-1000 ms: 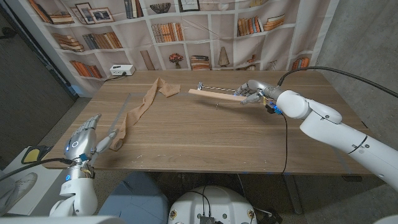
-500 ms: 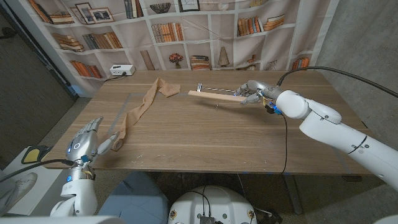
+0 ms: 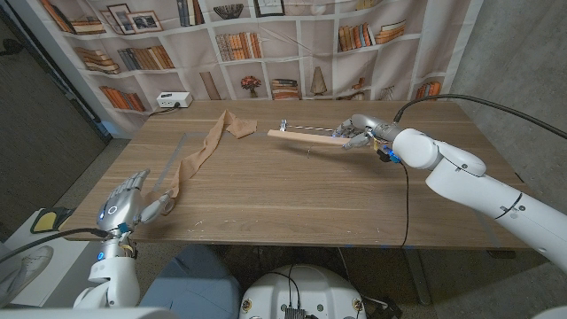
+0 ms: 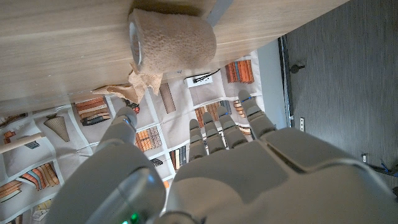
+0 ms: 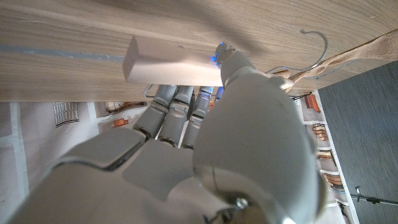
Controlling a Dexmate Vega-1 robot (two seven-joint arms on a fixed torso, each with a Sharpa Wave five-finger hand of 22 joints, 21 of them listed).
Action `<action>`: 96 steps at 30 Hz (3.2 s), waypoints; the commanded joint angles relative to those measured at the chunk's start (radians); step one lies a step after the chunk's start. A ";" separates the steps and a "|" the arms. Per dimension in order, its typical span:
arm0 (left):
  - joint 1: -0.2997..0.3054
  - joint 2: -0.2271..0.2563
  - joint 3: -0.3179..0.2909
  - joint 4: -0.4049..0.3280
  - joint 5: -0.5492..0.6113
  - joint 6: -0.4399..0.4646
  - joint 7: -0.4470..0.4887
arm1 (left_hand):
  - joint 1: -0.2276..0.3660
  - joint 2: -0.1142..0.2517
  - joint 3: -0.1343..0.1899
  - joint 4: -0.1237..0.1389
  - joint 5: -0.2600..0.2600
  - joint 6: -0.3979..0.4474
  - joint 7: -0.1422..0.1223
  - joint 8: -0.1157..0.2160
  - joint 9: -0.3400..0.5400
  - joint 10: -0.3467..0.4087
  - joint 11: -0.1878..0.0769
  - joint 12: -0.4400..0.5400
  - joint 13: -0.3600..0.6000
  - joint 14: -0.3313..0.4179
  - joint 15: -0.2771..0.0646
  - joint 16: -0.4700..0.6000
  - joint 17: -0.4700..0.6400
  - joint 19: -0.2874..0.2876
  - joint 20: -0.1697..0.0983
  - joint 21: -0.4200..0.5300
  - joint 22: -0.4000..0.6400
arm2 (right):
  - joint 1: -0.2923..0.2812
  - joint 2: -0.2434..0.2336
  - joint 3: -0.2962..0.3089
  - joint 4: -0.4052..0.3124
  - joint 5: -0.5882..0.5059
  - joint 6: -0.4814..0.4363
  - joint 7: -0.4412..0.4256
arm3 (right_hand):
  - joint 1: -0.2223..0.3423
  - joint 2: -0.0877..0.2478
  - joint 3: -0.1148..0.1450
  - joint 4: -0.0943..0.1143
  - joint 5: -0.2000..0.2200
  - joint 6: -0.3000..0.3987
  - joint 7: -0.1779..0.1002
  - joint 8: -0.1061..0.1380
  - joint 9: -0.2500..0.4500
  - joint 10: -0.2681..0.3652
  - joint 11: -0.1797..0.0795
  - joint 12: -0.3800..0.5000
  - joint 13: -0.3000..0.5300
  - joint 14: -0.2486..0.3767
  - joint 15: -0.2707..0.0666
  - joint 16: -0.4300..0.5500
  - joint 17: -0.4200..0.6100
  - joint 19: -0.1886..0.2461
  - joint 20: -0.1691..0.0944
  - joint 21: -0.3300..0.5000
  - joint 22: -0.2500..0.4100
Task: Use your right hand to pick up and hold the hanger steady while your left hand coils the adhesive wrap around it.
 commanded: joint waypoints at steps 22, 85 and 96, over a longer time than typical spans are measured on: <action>0.004 0.031 0.014 0.085 -0.019 -0.025 0.038 | 0.013 0.000 -0.011 0.005 0.002 0.011 -0.005 -0.003 0.002 0.008 -0.007 0.004 0.003 0.007 -0.003 0.003 0.005 -0.005 -0.024 -0.002 0.006 | -0.003 0.006 -0.001 -0.010 0.004 -0.006 -0.003 | 0.017 0.020 0.061 0.020 0.003 0.006 0.005 0.001 0.002 0.073 -0.062 0.022 0.095 0.119 -0.227 0.006 0.010 -0.014 -0.090 0.020 0.001; -0.037 0.069 0.064 0.129 -0.057 -0.029 0.030 | 0.045 -0.010 -0.012 0.004 0.006 0.031 -0.003 -0.003 0.002 0.036 -0.022 0.008 0.006 0.095 0.146 0.013 -0.003 0.135 0.061 0.054 0.008 | -0.008 -0.005 0.001 -0.026 0.007 -0.017 -0.003 | 0.015 0.018 0.065 0.020 0.000 0.006 0.003 0.000 0.002 0.077 -0.062 0.013 0.101 0.120 -0.227 -0.003 0.017 -0.036 -0.089 0.049 0.001; -0.054 0.078 0.074 0.136 -0.067 -0.024 0.010 | 0.048 -0.012 -0.013 0.006 0.004 0.032 0.000 -0.004 0.003 0.032 -0.016 0.005 0.008 0.121 0.139 0.016 -0.004 0.176 0.098 0.068 0.007 | 0.009 0.004 -0.009 -0.011 0.004 -0.016 0.009 | 0.016 0.019 0.065 0.020 -0.001 0.007 0.003 0.000 0.002 0.076 -0.062 0.011 0.103 0.122 -0.228 -0.006 0.015 -0.040 -0.088 0.055 0.001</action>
